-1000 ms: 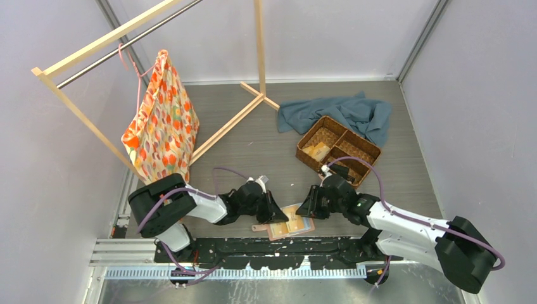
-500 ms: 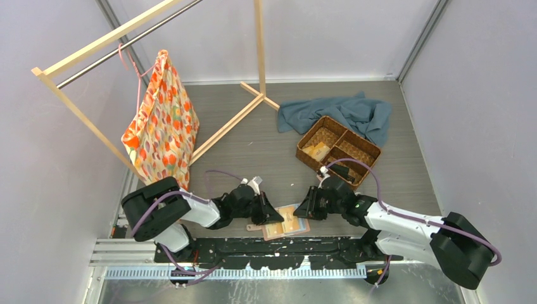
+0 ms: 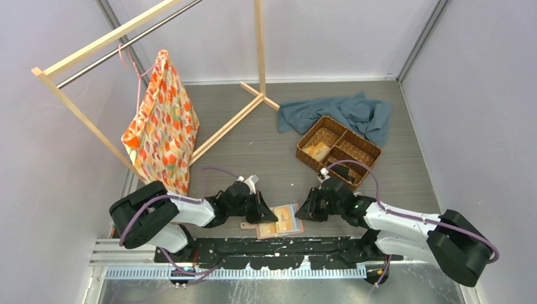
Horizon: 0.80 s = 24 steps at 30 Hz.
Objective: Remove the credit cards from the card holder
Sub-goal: Remove the credit card from the card holder.
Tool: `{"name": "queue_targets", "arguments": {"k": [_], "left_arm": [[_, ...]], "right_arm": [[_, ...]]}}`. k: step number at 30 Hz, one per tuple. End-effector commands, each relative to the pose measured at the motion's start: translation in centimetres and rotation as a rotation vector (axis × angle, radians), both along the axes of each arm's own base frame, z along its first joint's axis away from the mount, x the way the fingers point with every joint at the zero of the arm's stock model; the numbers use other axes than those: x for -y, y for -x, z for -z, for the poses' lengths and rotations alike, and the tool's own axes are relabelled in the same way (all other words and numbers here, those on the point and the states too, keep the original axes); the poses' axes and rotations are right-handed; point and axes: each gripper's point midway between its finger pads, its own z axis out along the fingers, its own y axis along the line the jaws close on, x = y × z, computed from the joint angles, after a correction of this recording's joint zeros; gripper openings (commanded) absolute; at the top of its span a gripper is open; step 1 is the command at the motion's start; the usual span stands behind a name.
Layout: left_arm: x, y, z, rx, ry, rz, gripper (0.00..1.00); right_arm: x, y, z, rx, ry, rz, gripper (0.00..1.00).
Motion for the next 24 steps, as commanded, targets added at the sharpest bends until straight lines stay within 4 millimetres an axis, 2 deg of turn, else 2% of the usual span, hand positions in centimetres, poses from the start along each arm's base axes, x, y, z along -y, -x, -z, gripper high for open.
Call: {"name": "queue_targets", "arguments": {"k": [1,8,12,16,20,24], "left_arm": [[-1.4,0.6,1.0,0.003,-0.054,0.036,0.00],[-1.0,0.6,0.9,-0.015,-0.039,0.052,0.06],[-0.9,0.7,0.9,-0.024,-0.023,0.044,0.06],[-1.0,0.7,0.8,-0.022,-0.014,0.036,0.13],[-0.8,0.6,0.4,-0.015,-0.002,0.033,0.19],[-0.9,0.5,0.2,-0.016,0.010,0.019,0.21]], "right_arm": [[2.5,1.2,2.9,-0.049,0.129,0.016,0.26],[2.2,1.0,2.3,-0.038,0.118,0.012,0.25],[1.6,0.2,0.4,0.000,0.087,0.017,0.25],[1.1,-0.4,-1.5,0.039,0.057,0.021,0.25],[0.6,-0.7,-2.3,0.051,0.045,0.010,0.25],[0.1,-1.0,-2.8,0.054,0.031,0.002,0.25]]}}
